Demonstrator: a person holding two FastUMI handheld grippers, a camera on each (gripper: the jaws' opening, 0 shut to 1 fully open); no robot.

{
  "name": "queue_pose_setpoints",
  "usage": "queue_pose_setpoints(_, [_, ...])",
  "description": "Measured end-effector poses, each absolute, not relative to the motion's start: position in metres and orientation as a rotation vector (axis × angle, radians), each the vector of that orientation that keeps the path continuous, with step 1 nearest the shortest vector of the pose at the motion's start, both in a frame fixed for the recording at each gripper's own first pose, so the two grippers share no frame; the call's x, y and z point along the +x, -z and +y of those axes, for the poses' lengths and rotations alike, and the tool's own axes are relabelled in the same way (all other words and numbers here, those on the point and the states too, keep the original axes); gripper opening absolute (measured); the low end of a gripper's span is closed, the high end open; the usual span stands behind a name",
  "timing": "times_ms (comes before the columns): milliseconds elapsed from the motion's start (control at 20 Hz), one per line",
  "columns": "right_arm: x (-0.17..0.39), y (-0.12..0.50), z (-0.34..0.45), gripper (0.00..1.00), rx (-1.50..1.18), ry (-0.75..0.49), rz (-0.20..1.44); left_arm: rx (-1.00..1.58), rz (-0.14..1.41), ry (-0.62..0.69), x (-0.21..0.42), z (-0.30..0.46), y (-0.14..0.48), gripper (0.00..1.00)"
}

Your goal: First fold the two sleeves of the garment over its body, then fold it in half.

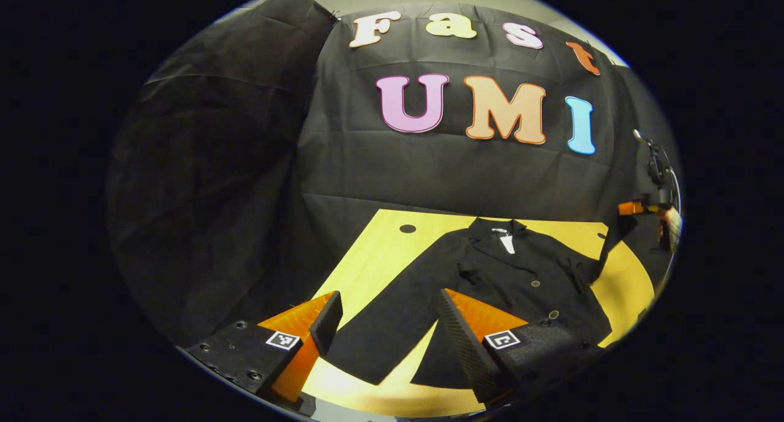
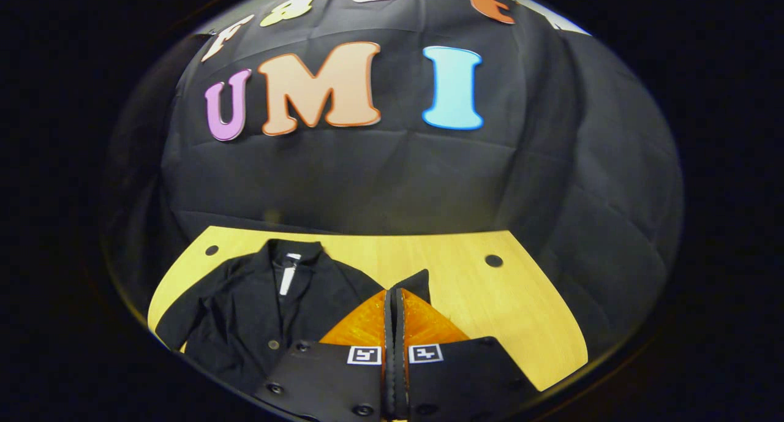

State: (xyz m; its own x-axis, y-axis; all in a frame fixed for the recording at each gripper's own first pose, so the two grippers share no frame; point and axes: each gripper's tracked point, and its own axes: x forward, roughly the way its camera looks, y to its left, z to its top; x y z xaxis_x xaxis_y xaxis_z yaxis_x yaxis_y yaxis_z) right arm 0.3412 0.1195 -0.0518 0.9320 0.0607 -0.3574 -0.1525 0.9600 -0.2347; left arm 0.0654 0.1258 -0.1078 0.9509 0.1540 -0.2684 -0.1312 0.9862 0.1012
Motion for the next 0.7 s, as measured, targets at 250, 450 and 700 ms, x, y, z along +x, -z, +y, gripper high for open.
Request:
queue_pose_setpoints(250, [0.366,0.037,0.215,0.01,-0.350,-0.201,0.304,0.058,0.354,-0.153,0.070,0.154,0.129,0.94])
queue_pose_setpoints(450, [0.379,0.047,0.298,0.02,-0.376,-0.298,0.301,0.034,0.388,-0.163,0.072,0.170,0.140,0.94])
queue_pose_setpoints(700, [0.385,0.083,0.395,0.02,-0.427,-0.423,0.316,0.025,0.436,-0.147,0.078,0.176,0.158,0.95])
